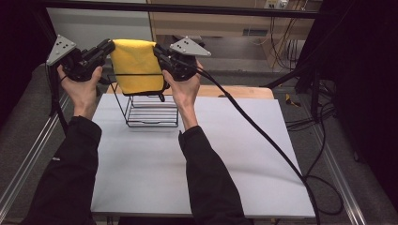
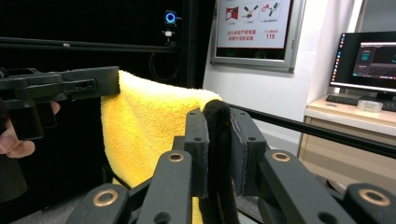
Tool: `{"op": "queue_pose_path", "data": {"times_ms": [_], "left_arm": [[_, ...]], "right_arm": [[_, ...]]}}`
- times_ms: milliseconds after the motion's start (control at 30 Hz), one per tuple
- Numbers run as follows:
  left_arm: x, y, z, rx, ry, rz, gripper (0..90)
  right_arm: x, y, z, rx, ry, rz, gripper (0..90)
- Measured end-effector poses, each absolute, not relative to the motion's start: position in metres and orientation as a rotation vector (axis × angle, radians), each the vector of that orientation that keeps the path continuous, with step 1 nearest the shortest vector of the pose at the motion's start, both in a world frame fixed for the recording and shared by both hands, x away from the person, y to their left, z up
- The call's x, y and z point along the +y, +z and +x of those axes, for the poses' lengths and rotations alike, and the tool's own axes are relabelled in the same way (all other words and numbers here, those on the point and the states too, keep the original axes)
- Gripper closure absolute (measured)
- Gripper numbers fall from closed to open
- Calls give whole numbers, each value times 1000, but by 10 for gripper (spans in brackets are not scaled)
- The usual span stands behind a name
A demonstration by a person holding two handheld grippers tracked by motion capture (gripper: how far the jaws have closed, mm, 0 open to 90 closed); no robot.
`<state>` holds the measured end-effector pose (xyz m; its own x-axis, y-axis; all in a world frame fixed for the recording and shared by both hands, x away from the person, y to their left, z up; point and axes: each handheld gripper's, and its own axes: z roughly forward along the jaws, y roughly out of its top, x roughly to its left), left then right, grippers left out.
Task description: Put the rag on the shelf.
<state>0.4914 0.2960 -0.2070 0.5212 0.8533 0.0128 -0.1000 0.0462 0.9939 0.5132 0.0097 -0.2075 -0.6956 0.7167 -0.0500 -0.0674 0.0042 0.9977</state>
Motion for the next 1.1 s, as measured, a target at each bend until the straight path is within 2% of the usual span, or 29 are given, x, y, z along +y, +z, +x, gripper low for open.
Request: {"op": "queue_pose_path", "data": {"times_ms": [533,1100], "left_arm": [[303,-216,473,696,805,1369,826],[305,-227,449,739,758,1512,812]], "right_arm": [[9,-213,495,1779,1710,609,782],[5,-225,480,1941,1649,607,773]]}}
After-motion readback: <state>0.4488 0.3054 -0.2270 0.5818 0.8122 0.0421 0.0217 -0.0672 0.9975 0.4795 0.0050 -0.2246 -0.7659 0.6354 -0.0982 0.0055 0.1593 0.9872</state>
